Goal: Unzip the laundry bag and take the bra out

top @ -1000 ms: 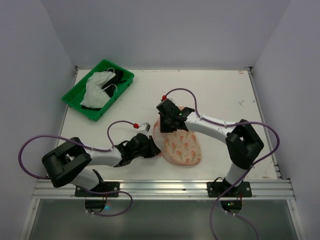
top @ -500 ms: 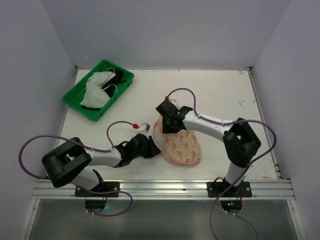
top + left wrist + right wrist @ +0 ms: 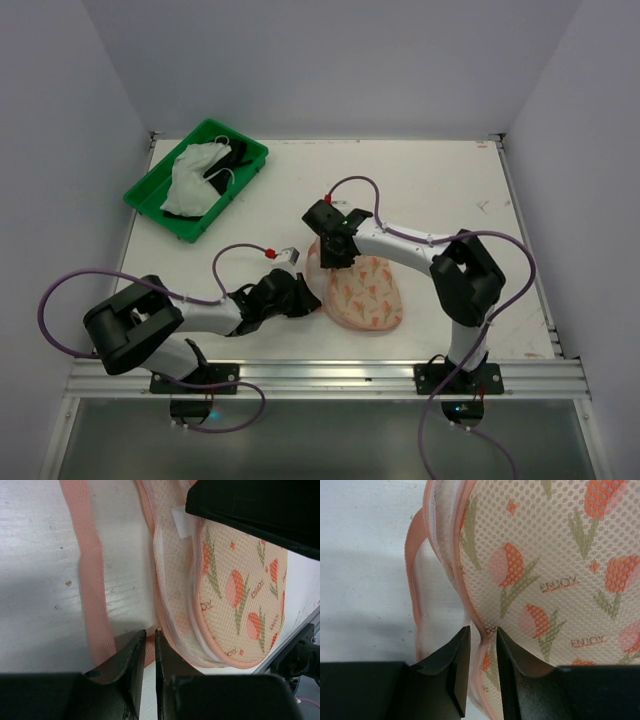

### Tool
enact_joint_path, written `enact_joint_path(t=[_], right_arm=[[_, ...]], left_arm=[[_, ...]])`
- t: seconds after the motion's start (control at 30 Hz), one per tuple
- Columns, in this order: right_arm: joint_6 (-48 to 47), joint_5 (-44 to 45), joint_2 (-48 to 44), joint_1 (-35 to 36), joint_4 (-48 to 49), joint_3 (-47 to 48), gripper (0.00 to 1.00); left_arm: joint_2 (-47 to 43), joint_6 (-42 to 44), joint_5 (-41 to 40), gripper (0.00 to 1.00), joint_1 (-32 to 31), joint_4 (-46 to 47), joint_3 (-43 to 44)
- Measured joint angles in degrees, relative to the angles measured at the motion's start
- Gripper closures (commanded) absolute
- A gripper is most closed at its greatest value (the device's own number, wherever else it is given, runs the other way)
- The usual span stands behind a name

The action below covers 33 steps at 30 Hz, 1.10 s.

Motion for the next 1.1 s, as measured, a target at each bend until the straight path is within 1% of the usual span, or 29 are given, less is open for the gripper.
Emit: enact_joint_path(t=[0.17, 0.23, 0.33, 0.43, 0.47, 0.83, 1.1], right_arm=[[1.05, 0.46, 1.95, 0.20, -1.36, 2.29, 0.75], [1.46, 0.98, 2.78, 0.20, -1.90, 2.54, 0.75], [2.08, 1.55, 3.82, 0.31, -2.84, 2.64, 0.79], [2.64, 1.92, 4.50, 0.33, -3.56, 2.75, 0.91], [2.80, 1.97, 4.55, 0.35, -3.76, 2.75, 0.99], [3.52, 1.44, 3.26, 0.68, -3.91, 2.99, 1.00], [4.04, -0.87, 1.64, 0.68, -3.23, 6.08, 1.00]], left_arm=[[0.00, -0.02, 0.72, 0.84, 0.00, 1.01, -0.63], [-0.09, -0.04, 0.76, 0.84, 0.00, 1.25, -0.85], [-0.15, -0.04, 0.92, 0.84, 0.00, 1.33, -0.94], [-0.20, -0.02, 1.01, 0.84, 0.00, 1.60, -1.14], [-0.22, -0.04, 1.05, 0.84, 0.00, 1.68, -1.22], [-0.35, 0.07, 1.44, 0.85, 0.00, 2.29, -1.64], [-0.33, 0.07, 1.86, 0.85, 0.00, 2.29, -1.64]])
